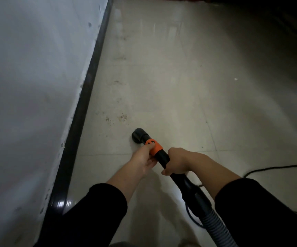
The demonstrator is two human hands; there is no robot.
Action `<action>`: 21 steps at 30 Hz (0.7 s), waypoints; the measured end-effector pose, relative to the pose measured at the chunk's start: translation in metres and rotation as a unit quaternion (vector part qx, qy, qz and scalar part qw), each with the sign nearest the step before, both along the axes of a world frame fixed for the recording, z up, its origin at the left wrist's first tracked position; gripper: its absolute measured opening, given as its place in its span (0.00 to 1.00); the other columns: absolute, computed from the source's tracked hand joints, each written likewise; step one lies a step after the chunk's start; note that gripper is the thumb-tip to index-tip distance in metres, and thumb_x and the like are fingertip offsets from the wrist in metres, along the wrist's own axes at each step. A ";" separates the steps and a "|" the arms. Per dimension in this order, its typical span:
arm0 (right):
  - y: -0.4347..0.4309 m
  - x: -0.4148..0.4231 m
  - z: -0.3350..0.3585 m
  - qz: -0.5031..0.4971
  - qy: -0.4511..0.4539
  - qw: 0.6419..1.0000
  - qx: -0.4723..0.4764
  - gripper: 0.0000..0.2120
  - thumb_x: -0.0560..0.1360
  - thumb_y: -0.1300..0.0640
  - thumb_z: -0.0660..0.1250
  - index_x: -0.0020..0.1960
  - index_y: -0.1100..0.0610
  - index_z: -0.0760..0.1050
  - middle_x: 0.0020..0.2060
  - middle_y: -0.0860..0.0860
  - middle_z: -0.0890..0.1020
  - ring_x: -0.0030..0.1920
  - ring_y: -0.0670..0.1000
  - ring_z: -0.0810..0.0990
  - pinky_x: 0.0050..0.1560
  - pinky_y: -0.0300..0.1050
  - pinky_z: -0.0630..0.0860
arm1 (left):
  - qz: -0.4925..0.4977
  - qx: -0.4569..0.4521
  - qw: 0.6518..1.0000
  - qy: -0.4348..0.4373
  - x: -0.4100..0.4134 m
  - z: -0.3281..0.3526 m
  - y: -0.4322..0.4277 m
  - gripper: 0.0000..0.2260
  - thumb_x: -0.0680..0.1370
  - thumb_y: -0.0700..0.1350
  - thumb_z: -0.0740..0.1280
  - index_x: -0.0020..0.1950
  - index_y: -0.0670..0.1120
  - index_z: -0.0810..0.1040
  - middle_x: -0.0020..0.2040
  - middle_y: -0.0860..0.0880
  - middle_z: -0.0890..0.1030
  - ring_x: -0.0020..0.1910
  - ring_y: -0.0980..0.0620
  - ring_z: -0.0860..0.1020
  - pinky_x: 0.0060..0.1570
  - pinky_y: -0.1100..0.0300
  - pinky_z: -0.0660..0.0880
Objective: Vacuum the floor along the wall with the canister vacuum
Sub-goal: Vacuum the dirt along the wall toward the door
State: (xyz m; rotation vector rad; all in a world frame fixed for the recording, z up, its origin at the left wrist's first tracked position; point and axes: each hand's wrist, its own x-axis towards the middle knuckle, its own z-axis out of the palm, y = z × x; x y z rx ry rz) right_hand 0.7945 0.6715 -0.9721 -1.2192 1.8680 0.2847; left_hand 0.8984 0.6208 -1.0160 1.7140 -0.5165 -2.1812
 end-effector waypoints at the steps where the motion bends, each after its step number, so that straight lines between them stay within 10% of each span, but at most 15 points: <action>1: -0.001 -0.006 0.000 -0.002 -0.006 1.000 0.000 0.16 0.75 0.52 0.70 0.52 0.56 0.65 0.44 0.52 0.73 0.47 0.53 0.76 0.49 0.45 0.76 | 0.008 0.000 1.000 -0.003 -0.008 -0.001 -0.001 0.22 0.81 0.45 0.65 0.72 0.37 0.68 0.61 0.40 0.78 0.52 0.45 0.79 0.44 0.61 0.78; 21: -0.040 -0.018 -0.029 -0.033 -0.037 0.997 -0.052 0.12 0.74 0.55 0.71 0.40 0.55 0.67 0.37 0.52 0.75 0.37 0.51 0.76 0.39 0.42 0.72 | 0.114 -0.061 0.992 0.011 -0.012 -0.039 -0.029 0.09 0.76 0.46 0.72 0.41 0.43 0.76 0.43 0.45 0.80 0.44 0.49 0.81 0.50 0.57 0.78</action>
